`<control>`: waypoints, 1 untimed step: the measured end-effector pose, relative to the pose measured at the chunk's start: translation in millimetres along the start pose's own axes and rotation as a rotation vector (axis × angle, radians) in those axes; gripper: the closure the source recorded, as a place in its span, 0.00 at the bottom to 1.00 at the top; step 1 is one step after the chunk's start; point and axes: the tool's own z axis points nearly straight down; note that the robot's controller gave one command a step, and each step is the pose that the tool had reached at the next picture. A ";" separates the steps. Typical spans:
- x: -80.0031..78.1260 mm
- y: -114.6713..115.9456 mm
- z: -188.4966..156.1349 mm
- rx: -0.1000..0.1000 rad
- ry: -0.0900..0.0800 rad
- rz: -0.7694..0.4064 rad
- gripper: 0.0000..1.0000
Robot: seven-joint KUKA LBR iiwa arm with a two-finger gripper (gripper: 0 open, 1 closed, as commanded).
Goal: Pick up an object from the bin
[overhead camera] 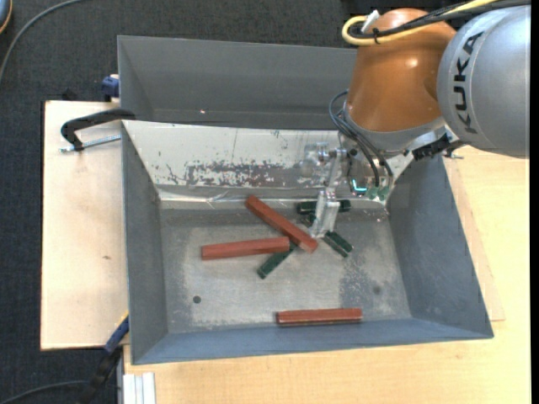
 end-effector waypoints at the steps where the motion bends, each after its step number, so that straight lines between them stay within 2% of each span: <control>1: 33.4 37.6 113.1 0.000 0.001 -0.157 0.00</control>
Offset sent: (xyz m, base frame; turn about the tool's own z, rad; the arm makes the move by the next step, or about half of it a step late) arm -0.0322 0.0356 -0.1095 -0.1552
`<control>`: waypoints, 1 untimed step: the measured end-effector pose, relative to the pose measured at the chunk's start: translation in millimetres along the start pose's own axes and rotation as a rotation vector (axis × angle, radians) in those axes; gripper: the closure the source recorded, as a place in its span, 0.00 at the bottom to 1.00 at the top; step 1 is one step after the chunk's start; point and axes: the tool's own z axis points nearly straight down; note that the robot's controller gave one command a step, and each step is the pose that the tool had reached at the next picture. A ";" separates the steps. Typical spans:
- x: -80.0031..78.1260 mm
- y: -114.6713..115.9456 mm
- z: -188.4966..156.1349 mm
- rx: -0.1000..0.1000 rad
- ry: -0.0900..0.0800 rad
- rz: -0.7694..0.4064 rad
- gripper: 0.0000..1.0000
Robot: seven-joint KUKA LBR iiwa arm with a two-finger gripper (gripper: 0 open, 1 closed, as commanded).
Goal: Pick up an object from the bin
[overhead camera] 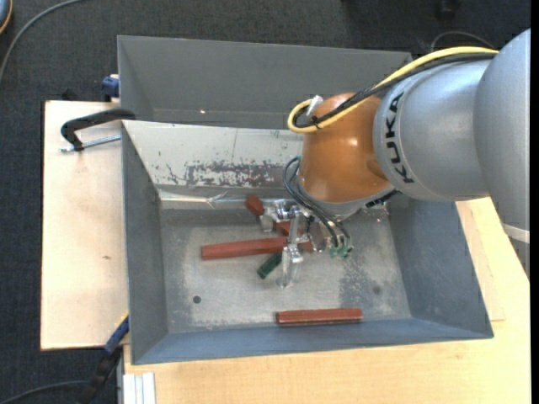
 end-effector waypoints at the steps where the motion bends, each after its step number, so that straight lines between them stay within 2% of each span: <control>1: -0.7 29.3 33.0 0.001 -0.004 -0.342 0.00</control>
Offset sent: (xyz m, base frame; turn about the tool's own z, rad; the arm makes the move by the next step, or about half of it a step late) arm -0.0041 0.0274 -0.0327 -0.3409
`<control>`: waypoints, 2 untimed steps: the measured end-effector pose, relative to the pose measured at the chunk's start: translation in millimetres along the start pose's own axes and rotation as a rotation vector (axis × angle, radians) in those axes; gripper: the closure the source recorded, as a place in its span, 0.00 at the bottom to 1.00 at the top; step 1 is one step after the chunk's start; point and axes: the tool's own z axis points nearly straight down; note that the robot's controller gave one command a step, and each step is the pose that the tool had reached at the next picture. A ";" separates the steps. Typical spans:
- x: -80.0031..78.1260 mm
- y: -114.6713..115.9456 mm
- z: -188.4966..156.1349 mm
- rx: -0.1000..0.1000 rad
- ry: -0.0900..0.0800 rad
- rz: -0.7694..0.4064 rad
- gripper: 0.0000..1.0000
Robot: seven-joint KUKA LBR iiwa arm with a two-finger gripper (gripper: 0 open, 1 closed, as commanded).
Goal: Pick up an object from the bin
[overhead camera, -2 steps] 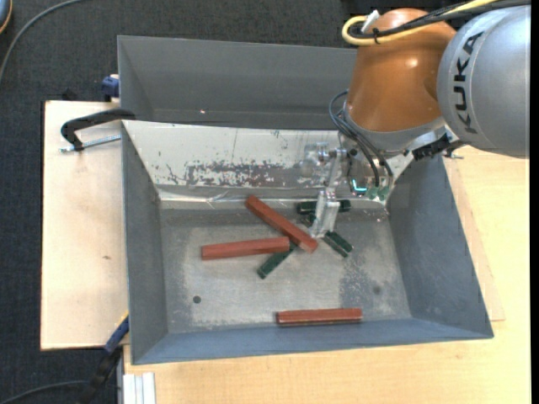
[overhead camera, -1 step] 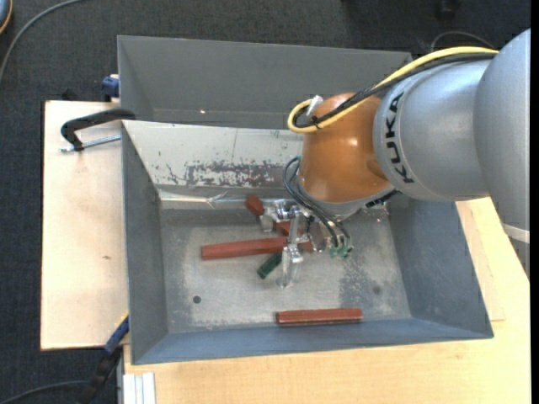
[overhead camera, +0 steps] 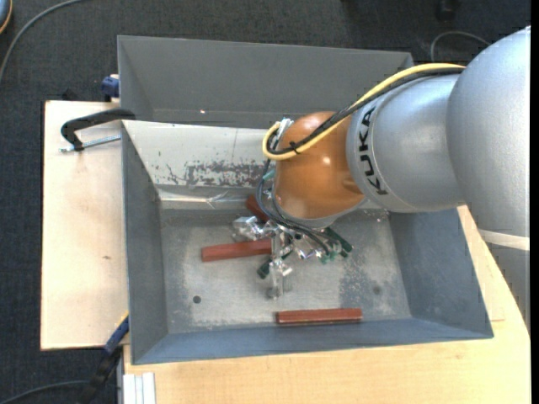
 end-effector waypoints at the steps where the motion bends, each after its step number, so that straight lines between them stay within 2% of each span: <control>1: -0.2 -1.0 -0.9 0.001 -0.002 0.003 1.00; 2: 5.4 37.2 -120.2 0.004 -0.014 -0.041 1.00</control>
Offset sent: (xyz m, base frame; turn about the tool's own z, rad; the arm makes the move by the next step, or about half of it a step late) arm 0.0000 0.0000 0.0000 0.0000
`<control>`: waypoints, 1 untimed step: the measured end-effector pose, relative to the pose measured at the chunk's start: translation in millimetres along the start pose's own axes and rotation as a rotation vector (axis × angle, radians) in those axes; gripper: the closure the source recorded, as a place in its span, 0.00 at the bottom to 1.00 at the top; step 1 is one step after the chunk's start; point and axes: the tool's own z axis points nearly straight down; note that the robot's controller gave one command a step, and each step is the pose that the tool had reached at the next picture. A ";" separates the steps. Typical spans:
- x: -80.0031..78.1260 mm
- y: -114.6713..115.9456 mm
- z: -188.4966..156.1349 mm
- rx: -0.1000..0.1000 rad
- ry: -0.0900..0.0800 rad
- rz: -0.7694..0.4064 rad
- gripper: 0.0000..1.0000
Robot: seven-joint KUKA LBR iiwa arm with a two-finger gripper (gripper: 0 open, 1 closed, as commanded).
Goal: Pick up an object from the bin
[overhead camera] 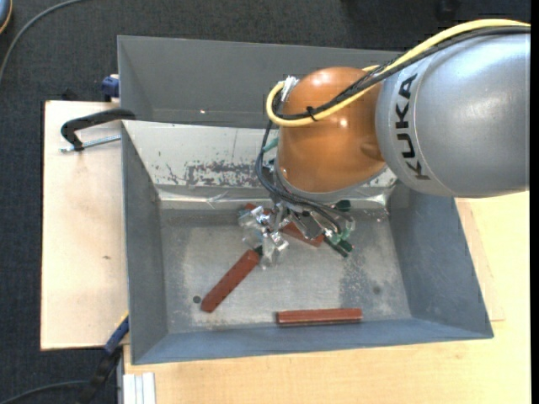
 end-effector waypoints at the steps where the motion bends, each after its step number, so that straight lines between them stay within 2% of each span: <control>1: -4.5 -23.9 -85.2 0.001 0.002 -0.456 1.00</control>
Offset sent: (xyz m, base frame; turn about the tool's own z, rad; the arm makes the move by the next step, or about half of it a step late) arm 0.0129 -0.0194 0.0820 -0.4577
